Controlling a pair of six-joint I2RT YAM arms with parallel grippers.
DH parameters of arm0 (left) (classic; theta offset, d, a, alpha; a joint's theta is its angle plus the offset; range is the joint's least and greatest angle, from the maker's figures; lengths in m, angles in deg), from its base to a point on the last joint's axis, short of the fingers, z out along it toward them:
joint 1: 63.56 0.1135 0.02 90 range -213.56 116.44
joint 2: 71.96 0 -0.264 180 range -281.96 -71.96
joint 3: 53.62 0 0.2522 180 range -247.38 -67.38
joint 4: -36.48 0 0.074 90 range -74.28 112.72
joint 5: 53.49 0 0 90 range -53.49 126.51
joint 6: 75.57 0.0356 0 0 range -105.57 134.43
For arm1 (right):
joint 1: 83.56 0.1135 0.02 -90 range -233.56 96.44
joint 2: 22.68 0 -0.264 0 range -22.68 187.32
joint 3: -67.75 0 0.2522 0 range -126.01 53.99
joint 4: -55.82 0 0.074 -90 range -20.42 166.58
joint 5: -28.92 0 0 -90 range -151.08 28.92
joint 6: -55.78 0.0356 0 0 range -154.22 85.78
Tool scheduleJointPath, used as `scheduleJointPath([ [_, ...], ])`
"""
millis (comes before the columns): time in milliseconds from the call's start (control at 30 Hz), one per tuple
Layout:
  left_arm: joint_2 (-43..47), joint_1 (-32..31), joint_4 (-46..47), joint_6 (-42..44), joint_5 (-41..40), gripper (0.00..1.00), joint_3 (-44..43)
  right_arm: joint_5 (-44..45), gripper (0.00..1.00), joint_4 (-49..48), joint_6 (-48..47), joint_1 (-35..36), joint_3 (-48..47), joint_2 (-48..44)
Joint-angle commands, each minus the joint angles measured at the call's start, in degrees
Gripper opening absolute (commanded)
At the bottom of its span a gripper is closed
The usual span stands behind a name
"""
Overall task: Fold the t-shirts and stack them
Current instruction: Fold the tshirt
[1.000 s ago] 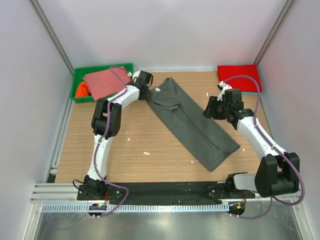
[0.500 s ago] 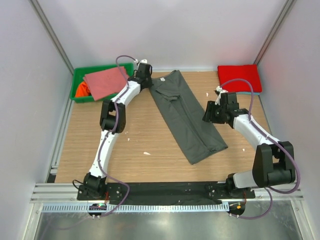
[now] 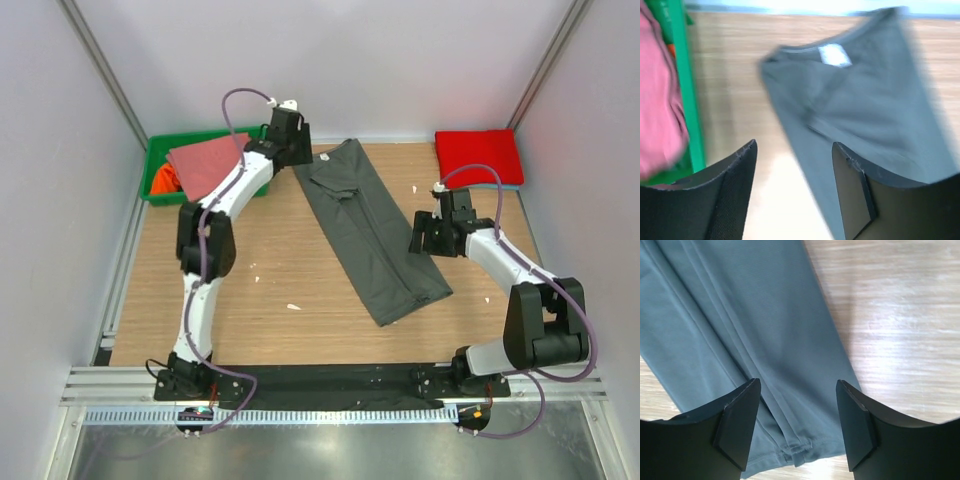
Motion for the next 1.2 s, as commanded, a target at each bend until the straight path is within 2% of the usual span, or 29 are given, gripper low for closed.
scheduleJointPath([
  [0,19.85,-4.99,-2.59,-8.21,2.2,0.62,12.54,2.32,0.69,0.06,1.23,-1.31,2.26,-3.93],
  [67,25.76,-7.19,-2.16,-15.73,3.62,0.6,20.66,1.88,0.7,-0.55,2.2,-1.93,3.06,-4.37],
  [100,30.75,-8.33,-1.72,-18.4,4.41,0.59,28.45,1.35,0.7,-0.73,2.46,-2.11,3.23,-4.46],
  [133,32.8,-10.52,-0.5,-22.08,6.42,0.56,32.44,1.61,0.7,-0.56,4.03,-2.02,3.15,-4.46],
  [167,34.74,-11.59,0.21,-29.34,7.66,0.55,36.48,2.83,0.71,1.36,5.53,-2.02,2.63,-4.11],
  [200,36.76,-12.55,1.52,-33.67,9.06,0.55,44.09,3.36,0.71,2.68,6.41,-2.02,1.84,-3.41],
  [267,41.68,-16.68,6.62,-43.67,11.36,0.5,51.26,3.02,0.72,4.53,6.42,-2.02,0.25,-2.43],
  [300,42.92,-20.52,8.29,-46.26,11.1,0.5,56.6,2.67,0.72,4.45,6.16,-2.02,0.51,-2.96],
  [333,44.5,-22.74,9.61,-48.37,10.58,0.5,58.3,2.49,0.72,4.28,6.16,-2.11,0.6,-3.66],
  [400,45.3,-28.52,11.37,-54.42,7.24,0.51,61.03,2.84,0.71,3.75,6.25,-2.02,0.95,-6.46],
  [500,45.92,-33.29,13.05,-61.29,3.72,0.55,63.85,2.23,0.72,3.57,5.28,-2.11,0.69,-8.58],
  [533,45.83,-34.09,13.49,-62.97,3.19,0.58,64.55,2.14,0.72,3.66,5.19,-2.11,0.6,-8.67],
  [667,42.68,-37.7,20.42,-70.18,2.13,0.59,69.47,0.04,0.72,3.05,5.62,-2.11,1.65,-10.17],
  [767,38.64,-39.8,22.89,-73.0,2.66,0.57,69.75,-0.94,0.72,2.43,6.24,-2.02,3.14,-12.01],
  [933,33.97,-41.39,28.42,-75.72,3.18,0.46,69.75,-1.9,0.71,2.43,6.25,-2.02,4.64,-13.86],
  [1167,29.84,-43.5,28.52,-79.07,4.5,0.45,68.43,-2.87,0.7,2.17,6.16,-2.02,5.26,-14.91],
])
